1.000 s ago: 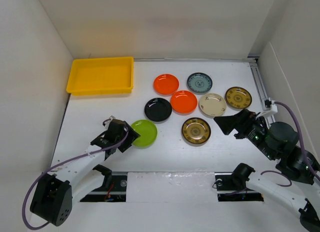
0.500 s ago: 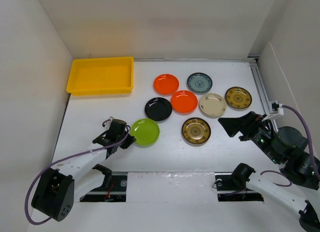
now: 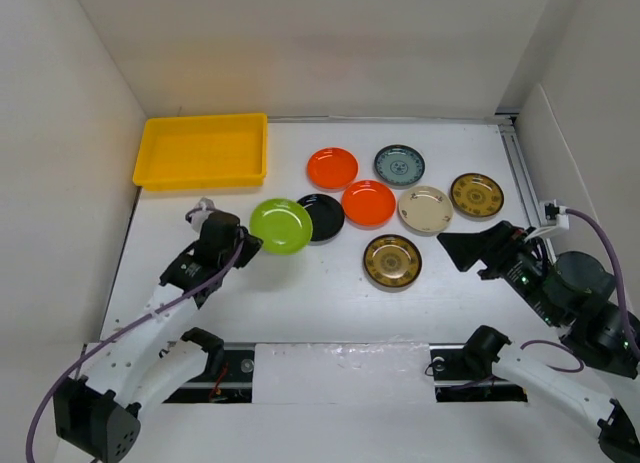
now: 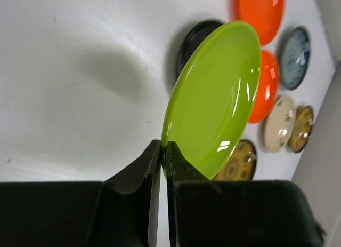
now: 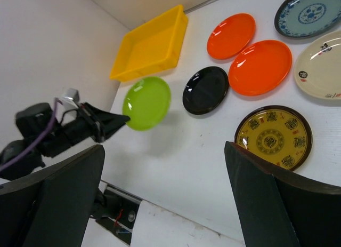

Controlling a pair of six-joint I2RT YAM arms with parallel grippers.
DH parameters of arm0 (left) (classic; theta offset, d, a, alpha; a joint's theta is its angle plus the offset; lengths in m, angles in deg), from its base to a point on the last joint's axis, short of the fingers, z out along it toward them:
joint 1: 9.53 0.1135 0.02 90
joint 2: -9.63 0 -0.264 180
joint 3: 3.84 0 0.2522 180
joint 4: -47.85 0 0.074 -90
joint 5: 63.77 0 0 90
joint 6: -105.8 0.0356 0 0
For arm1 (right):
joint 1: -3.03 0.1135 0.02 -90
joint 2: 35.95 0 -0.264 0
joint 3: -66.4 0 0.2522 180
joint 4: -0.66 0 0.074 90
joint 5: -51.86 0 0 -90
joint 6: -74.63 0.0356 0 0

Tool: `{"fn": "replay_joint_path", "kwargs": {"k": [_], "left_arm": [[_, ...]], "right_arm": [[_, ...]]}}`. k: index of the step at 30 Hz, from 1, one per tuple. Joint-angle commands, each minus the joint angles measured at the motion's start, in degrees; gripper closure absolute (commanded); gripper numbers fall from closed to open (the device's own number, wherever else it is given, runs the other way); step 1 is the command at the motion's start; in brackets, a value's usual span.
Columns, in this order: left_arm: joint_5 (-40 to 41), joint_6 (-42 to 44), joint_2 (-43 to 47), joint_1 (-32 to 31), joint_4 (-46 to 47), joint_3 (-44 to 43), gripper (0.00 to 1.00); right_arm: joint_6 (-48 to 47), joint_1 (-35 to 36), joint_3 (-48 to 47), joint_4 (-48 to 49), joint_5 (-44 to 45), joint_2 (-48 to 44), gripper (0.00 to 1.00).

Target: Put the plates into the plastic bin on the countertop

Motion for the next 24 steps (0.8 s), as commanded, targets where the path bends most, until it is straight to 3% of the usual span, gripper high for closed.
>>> {"fn": "replay_joint_path", "kwargs": {"k": [1, 9, 12, 13, 16, 18, 20, 24], "left_arm": [[6.75, 1.71, -1.89, 0.47, -3.95, -9.72, 1.0], [6.5, 1.8, -24.89, 17.41, 5.09, -26.26, 1.0], [4.13, 4.95, -32.29, 22.79, 15.62, -33.11, 1.0], [3.08, 6.27, -39.19, 23.75, 18.87, -35.74, 1.0], [0.96, 10.47, -55.61, 25.51, 12.96, -52.25, 1.0], [-0.87, 12.33, -62.08, 26.04, 11.34, -61.64, 1.0], [-4.82, 13.92, -69.3, 27.62, 11.34, -64.58, 1.0], [-6.51, 14.45, -74.24, 27.63, 9.76, -67.67, 1.0]], "right_arm": [[-1.48, 0.49, -2.3, 2.9, 0.94, 1.61, 0.0], [-3.24, 0.49, -2.31, 5.89, 0.24, 4.86, 0.0], [-3.24, 0.49, -2.31, 5.89, 0.25, 5.57, 0.0], [-3.24, 0.49, -2.31, 6.5, -0.37, 5.57, 0.0], [-3.24, 0.49, -2.31, 6.51, -2.83, 5.57, 0.0], [-3.24, 0.49, -2.31, 6.51, -3.36, 4.34, 0.0], [-3.24, 0.49, -2.31, 5.37, -3.89, 3.64, 0.0], [-2.62, 0.49, -3.45, 3.69, -3.89, 1.18, 0.0]]}}
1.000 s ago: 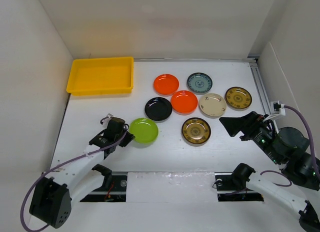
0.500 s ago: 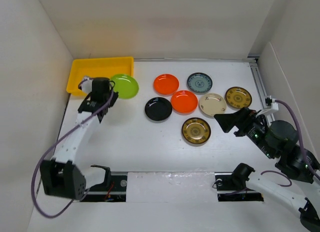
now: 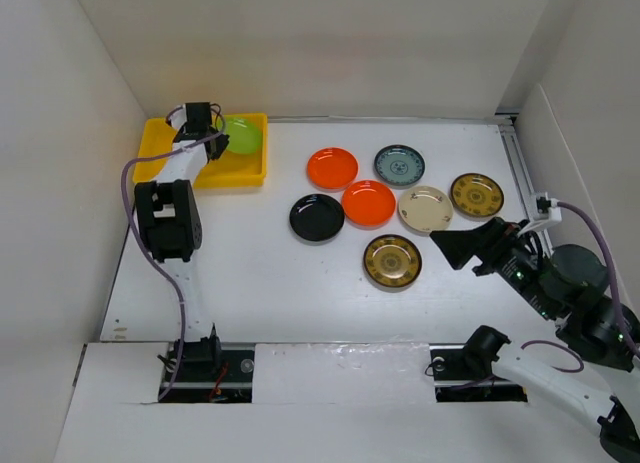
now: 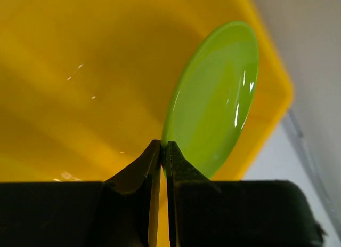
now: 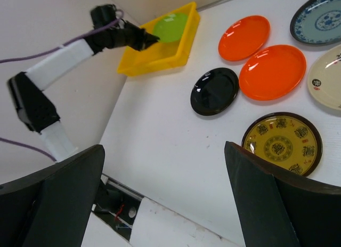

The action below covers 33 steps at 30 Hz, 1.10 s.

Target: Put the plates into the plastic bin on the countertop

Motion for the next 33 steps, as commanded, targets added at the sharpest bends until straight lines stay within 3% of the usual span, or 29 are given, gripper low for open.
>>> {"fn": "replay_joint_path", "kwargs": {"k": [1, 5, 6, 8, 9, 11, 16, 21, 22, 25, 26, 29, 33], "left_arm": [[-2.49, 2.56, 0.36, 0.55, -2.11, -2.8, 1.0], [-2.22, 3.27, 1.06, 0.55, -0.53, -1.31, 1.0], [-2.23, 3.27, 1.06, 0.55, -1.22, -1.83, 0.85], [-2.23, 3.88, 2.64, 0.55, -1.85, -1.31, 0.28], [-2.23, 3.88, 5.08, 0.55, -1.85, -0.44, 0.13], [-2.75, 5.11, 8.69, 0.55, 1.04, 2.2, 0.0], [-3.01, 9.24, 21.41, -2.08, 2.81, 8.61, 0.0], [2.34, 6.81, 33.3, -15.06, 0.7, 20.9, 0.0], [2.34, 5.39, 35.49, -16.66, 1.57, 28.67, 0.0], [2.34, 0.3, 44.63, -23.25, 10.69, 42.59, 0.0], [0.87, 0.28, 46.48, -24.4, 13.94, 51.16, 0.0], [-3.27, 0.8, 50.8, -26.87, 25.63, 64.28, 0.0], [-4.6, 1.86, 48.27, -26.87, 29.44, 69.6, 0.0]], "right_arm": [[-0.18, 0.49, -3.23, 1.07, -0.42, -2.0, 0.0], [-0.18, 0.49, -3.85, 0.54, -0.41, -2.61, 0.0], [-0.18, 0.49, -3.85, 0.54, -0.41, -2.61, 0.0], [-0.18, 0.49, -3.85, 0.54, -1.02, -2.61, 0.0], [-0.18, 0.49, -3.85, 0.54, -1.03, -2.61, 0.0], [-0.18, 0.49, -3.24, 0.54, -1.03, -2.61, 0.0], [-0.18, 0.49, -1.31, 2.3, -2.17, -2.0, 0.0], [-0.18, 0.49, 2.47, 4.4, -1.56, -2.0, 0.0], [-0.18, 0.49, 2.48, 4.41, -1.56, -2.0, 0.0], [-0.18, 1.01, 3.18, 4.94, -1.56, -2.0, 0.0], [-0.18, 1.02, 3.18, 4.94, -2.08, -2.0, 0.0], [-0.7, 1.02, 3.18, 4.94, -3.22, -2.0, 0.0], [-0.7, 1.02, 3.18, 4.94, -3.23, -2.0, 0.0]]}}
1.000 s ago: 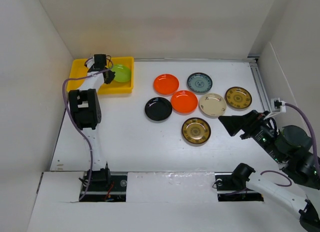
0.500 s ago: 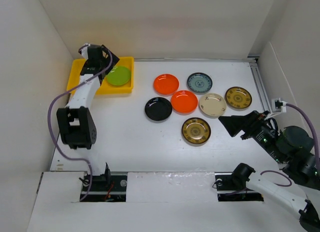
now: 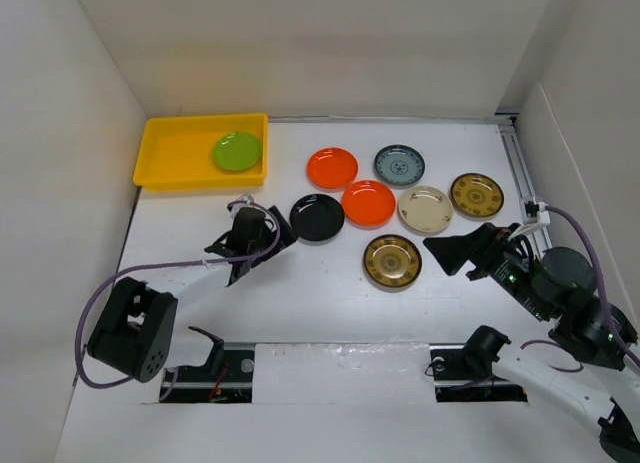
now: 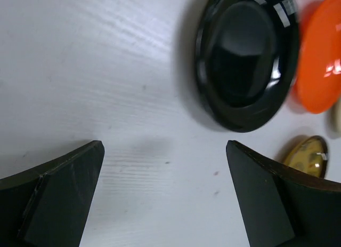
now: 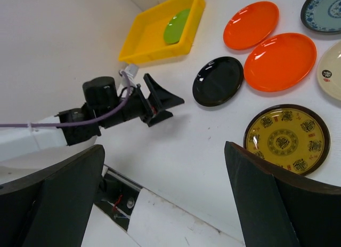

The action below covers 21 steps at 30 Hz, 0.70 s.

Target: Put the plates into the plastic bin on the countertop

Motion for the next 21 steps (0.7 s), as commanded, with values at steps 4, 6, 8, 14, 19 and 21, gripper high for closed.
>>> {"fn": "replay_joint_path", "kwargs": {"k": [4, 6, 8, 14, 19, 21], "left_arm": [[-1.98, 0.62, -3.63, 0.16, 14.87, 3.36, 0.0], [-1.98, 0.62, -7.57, 0.16, 14.87, 2.84, 0.04], [-1.98, 0.62, -12.21, 0.16, 15.4, 1.0, 0.08], [-1.45, -1.4, -21.81, 0.16, 13.46, -4.99, 0.29], [0.48, -4.65, -25.95, 0.16, 9.79, -7.71, 0.72], [1.62, -5.88, -26.48, 0.16, 9.77, -7.71, 0.78]], "right_arm": [[-0.66, 0.63, 0.06, 3.93, -0.91, -0.07, 0.0], [-0.66, 0.63, 0.06, 3.94, -0.91, -0.07, 0.0], [-0.66, 0.63, 0.58, 4.46, -0.91, -0.07, 0.0], [-0.66, 0.63, 0.59, 4.46, -0.39, 0.45, 0.0], [-0.66, 0.63, -0.46, 3.32, 0.23, 0.45, 0.0], [-0.66, 0.63, -0.47, 3.32, 0.76, 0.45, 0.0]]}}
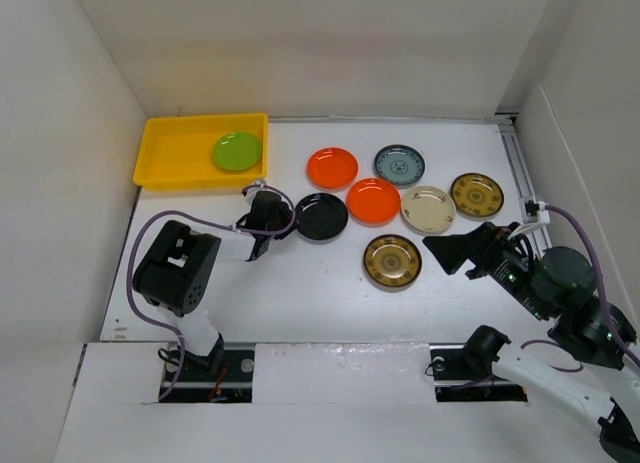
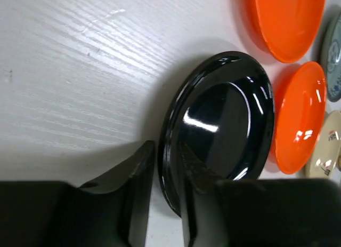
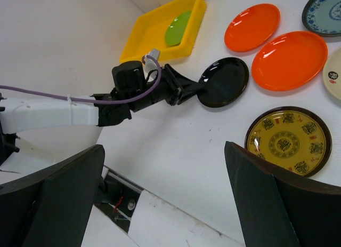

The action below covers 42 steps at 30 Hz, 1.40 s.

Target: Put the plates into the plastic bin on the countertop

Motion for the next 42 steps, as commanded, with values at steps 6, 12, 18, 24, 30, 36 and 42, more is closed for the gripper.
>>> {"fn": "replay_joint_path", "kwargs": {"k": [6, 12, 18, 24, 30, 36, 42], "left_arm": [[4.45, -2.7, 0.41, 0.52, -9.99, 1.12, 1.0], [10.16, -3.93, 12.69, 0.52, -20.68, -0.19, 1.0], [12.37, -2.18, 19.58, 7.1, -28.88, -10.99, 1.0], [9.65, -2.17, 7.74, 20.01, -35.13, -28.45, 1.0], [7.45, -0.78, -9.22, 24.16, -35.56, -44.73, 1.0], [10.78, 1.17, -24.17, 25.3, -46.19, -65.58, 1.0], [11.58, 1.7, -25.24, 26.62, -47.87, -68.84, 0.75]], "right_arm": [[-0.66, 0.63, -1.21, 1.98, 0.85, 0.39, 0.0], [-0.66, 0.63, -1.21, 1.98, 0.85, 0.39, 0.0], [-1.18, 0.63, -0.16, 3.74, 0.85, 0.92, 0.0], [-1.19, 0.63, 0.89, 5.76, 0.85, 2.85, 0.0], [-1.19, 0.63, 1.42, 6.29, -0.29, 3.38, 0.0], [-1.19, 0.63, 1.94, 6.29, -1.61, 2.85, 0.0], [-1.19, 0.63, 1.34, 5.76, -1.61, 3.38, 0.0]]}}
